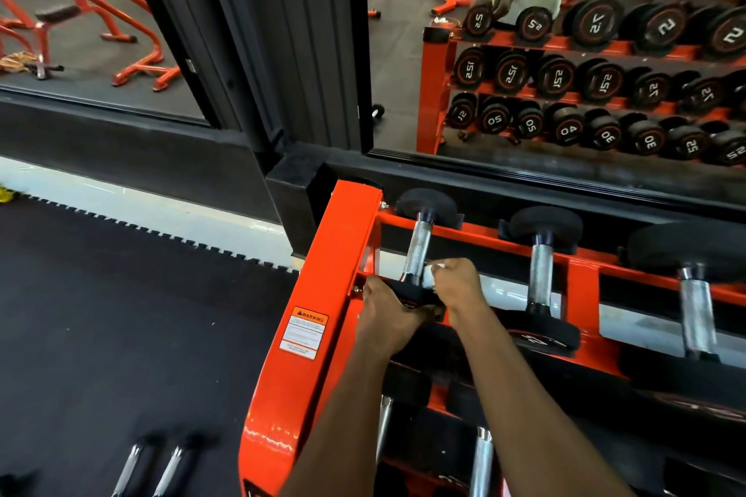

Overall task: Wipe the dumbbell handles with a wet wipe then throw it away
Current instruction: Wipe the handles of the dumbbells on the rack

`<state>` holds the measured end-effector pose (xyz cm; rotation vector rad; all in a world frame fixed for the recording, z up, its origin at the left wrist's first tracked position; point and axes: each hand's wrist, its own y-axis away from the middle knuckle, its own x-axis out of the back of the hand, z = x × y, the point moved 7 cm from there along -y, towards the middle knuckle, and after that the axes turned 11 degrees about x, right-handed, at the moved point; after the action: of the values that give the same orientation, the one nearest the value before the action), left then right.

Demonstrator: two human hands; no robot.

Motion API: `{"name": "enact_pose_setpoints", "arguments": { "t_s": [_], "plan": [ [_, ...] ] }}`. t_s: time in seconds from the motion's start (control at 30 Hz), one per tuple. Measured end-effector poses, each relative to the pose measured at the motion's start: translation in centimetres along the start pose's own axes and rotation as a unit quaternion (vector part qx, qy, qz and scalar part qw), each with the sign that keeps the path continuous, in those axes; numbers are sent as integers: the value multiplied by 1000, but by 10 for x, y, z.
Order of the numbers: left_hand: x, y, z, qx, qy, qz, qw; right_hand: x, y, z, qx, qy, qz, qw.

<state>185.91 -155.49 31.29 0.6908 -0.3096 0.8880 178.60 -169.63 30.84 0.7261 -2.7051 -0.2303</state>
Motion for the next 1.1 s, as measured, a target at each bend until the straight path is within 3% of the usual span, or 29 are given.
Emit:
{"name": "enact_pose_setpoints", "arguments": {
  "t_s": [0.1, 0.33, 0.67, 0.83, 1.1],
  "plan": [
    [1, 1, 0, 2, -8, -6, 1000, -12, -6, -3, -31, -8, 18, 999],
    [1, 1, 0, 5, -2, -3, 1000, -4, -9, 4, 7, 58, -25, 998],
    [1, 5, 1, 12, -9, -4, 1000, -4, -2, -6, 31, 64, -27, 997],
    [1, 2, 0, 12, -11, -3, 1000, -9, -13, -17, -7, 4, 35, 999],
    [1, 7, 3, 9, -19, -2, 1000, 1, -4, -25, 15, 20, 60, 998]
  ]
}}
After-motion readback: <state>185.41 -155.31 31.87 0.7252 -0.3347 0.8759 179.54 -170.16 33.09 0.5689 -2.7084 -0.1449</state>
